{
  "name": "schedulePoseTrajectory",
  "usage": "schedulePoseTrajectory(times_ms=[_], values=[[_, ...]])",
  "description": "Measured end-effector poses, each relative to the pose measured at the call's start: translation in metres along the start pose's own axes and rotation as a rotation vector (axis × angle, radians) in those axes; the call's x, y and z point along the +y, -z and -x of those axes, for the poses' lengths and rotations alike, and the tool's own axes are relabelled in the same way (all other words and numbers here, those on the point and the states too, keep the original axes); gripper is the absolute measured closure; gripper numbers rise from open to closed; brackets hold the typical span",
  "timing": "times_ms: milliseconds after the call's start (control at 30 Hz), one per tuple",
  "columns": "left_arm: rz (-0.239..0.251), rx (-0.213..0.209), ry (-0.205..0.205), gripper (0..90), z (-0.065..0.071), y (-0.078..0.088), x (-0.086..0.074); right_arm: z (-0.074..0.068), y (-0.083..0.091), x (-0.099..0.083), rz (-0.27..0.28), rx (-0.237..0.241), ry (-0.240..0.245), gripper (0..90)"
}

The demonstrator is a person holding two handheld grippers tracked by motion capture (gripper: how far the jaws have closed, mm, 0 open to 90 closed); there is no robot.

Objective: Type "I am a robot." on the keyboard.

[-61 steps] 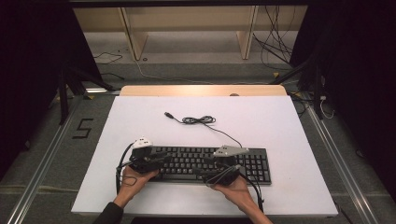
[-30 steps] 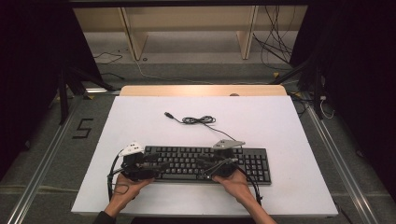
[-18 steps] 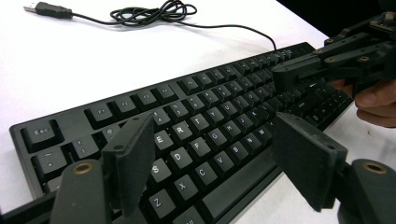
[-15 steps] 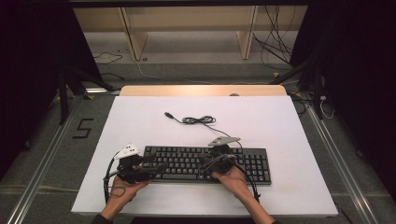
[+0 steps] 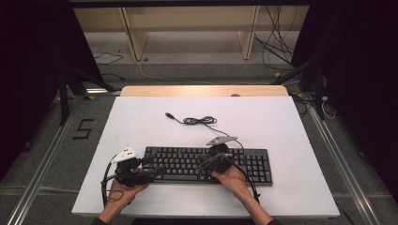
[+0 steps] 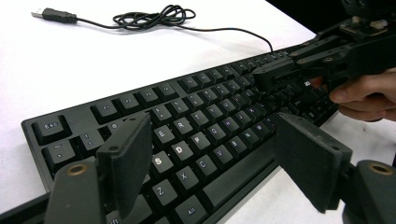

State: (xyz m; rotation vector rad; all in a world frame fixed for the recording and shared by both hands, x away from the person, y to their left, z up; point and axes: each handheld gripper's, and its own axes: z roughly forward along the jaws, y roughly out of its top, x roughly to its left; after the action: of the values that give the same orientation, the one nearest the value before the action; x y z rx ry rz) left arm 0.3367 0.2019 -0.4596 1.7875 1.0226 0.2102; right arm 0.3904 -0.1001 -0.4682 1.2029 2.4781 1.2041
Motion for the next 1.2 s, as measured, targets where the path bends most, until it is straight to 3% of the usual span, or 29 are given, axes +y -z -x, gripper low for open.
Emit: schedulePoseTrajectory(times_ms=[600,867,967,1033,1200], values=[[0.018,0.007,0.002,27.2,-0.003,0.009,-0.005,0.001,-0.011,0.000,-0.036,-0.013,-0.003,90.0],[0.037,0.010,0.015,27.3,-0.004,0.015,-0.006,0.000,-0.012,-0.001,-0.026,-0.026,-0.003,90.0],[0.050,0.011,0.019,27.3,-0.004,0.017,-0.006,0.002,-0.010,0.000,-0.024,-0.014,-0.027,90.0],[0.051,0.012,0.020,27.3,-0.005,0.017,-0.007,0.003,-0.007,0.001,-0.001,0.019,-0.053,88.5],[0.056,0.016,0.019,27.3,-0.005,0.018,-0.007,-0.003,0.001,0.004,0.058,0.062,-0.041,77.1]])
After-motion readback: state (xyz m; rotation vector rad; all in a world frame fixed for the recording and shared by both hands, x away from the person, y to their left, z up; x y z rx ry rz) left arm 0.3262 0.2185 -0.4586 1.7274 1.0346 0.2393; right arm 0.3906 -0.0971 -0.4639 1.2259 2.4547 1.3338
